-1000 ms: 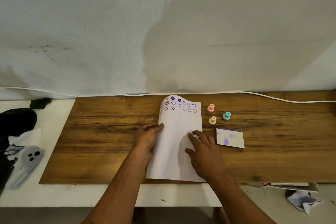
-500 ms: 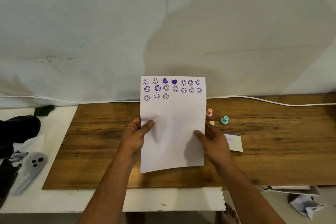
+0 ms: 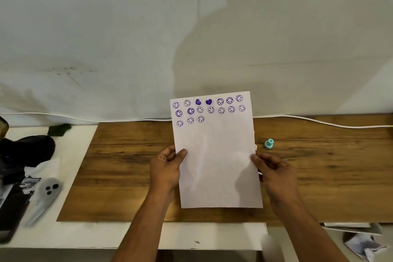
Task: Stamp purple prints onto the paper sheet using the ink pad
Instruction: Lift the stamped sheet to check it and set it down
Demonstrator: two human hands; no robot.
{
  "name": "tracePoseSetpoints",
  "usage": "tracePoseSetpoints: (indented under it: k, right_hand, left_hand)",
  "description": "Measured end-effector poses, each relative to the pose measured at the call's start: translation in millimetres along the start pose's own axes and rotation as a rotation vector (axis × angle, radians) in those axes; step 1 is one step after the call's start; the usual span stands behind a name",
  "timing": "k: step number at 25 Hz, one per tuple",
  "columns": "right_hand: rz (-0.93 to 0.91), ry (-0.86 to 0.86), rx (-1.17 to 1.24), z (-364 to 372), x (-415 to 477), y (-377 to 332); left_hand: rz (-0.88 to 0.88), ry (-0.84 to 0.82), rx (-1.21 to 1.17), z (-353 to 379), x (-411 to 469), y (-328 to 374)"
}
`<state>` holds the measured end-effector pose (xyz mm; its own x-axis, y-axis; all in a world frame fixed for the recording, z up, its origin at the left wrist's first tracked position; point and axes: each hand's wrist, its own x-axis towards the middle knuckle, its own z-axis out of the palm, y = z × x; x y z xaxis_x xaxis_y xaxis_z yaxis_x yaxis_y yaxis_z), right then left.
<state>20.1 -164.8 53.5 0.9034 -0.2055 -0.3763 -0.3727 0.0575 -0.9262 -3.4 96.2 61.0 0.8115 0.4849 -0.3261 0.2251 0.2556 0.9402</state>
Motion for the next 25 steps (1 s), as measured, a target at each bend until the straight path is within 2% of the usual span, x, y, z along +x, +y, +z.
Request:
tracePoseSetpoints:
  k: [25]
  right_hand:
    - [-0.035, -0.069, 0.068, -4.5, 17.5, -2.9]
  left_hand:
    - [0.046, -0.005, 0.047, 11.6, 15.1, 0.2]
